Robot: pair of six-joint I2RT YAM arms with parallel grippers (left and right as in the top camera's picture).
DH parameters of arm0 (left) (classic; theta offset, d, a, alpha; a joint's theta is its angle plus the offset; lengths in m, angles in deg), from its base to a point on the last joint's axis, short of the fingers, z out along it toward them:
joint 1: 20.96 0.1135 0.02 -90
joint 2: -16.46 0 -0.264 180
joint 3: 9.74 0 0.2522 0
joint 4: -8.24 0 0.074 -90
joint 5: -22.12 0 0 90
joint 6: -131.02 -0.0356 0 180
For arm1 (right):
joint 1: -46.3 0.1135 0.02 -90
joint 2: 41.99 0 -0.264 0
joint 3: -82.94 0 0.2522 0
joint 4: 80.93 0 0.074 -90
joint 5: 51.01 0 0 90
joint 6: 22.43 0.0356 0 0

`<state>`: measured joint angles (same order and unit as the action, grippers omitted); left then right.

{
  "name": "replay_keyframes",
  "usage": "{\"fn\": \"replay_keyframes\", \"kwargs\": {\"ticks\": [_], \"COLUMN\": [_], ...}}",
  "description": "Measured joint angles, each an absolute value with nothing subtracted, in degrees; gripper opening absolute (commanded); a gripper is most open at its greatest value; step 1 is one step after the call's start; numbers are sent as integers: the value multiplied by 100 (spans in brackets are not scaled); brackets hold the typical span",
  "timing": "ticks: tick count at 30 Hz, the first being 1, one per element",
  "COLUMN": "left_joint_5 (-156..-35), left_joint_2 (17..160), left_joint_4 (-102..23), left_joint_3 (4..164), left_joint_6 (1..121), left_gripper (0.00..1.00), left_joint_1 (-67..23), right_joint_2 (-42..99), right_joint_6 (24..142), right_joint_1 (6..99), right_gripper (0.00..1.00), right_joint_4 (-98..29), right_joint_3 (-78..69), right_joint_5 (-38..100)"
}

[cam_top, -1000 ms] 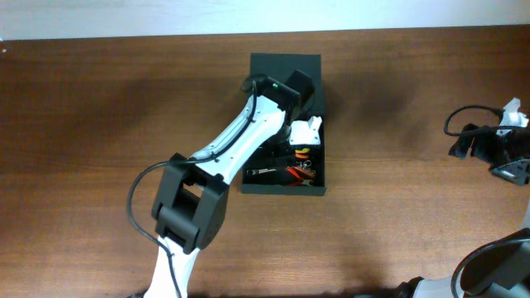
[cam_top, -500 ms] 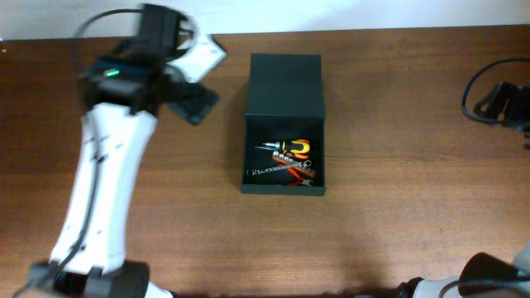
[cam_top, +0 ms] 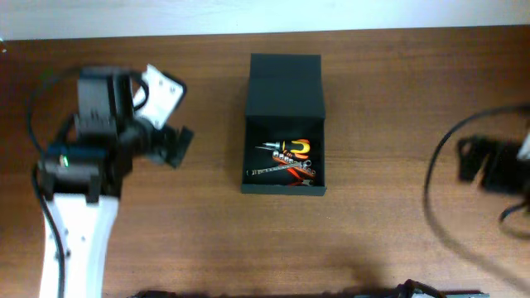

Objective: Pack container

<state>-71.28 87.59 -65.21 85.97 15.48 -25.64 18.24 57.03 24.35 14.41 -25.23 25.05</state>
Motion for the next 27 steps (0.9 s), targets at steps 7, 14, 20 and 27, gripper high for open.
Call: {"fn": "replay_keyframes", "kwargs": {"ticks": [7, 14, 20, 27], "left_joint_5": [-6881, -6719, -6699, -6697], "left_joint_2": [7155, 5662, 5378, 5380], "left_joint_4": [-5644, -5491, -5485, -5471], "left_joint_3": [6715, 5767, 5653, 5644], "left_joint_6": [2016, 2353, 2418, 2436], "left_gripper": [99, 99, 99, 99], "left_joint_1": [-2564, -2564, -2564, -2564], "right_joint_2": [833, 309, 300, 296], "right_joint_6": [5630, 5711, 5797, 5836], "right_joint_1": [3261, 3833, 4015, 4019], "right_gripper": [99, 99, 99, 99], "right_joint_4": [1330, 989, 834, 819], "right_joint_3": [-534, 587, 779, 786], "right_joint_5": [2569, 2700, 2831, 2862]}}
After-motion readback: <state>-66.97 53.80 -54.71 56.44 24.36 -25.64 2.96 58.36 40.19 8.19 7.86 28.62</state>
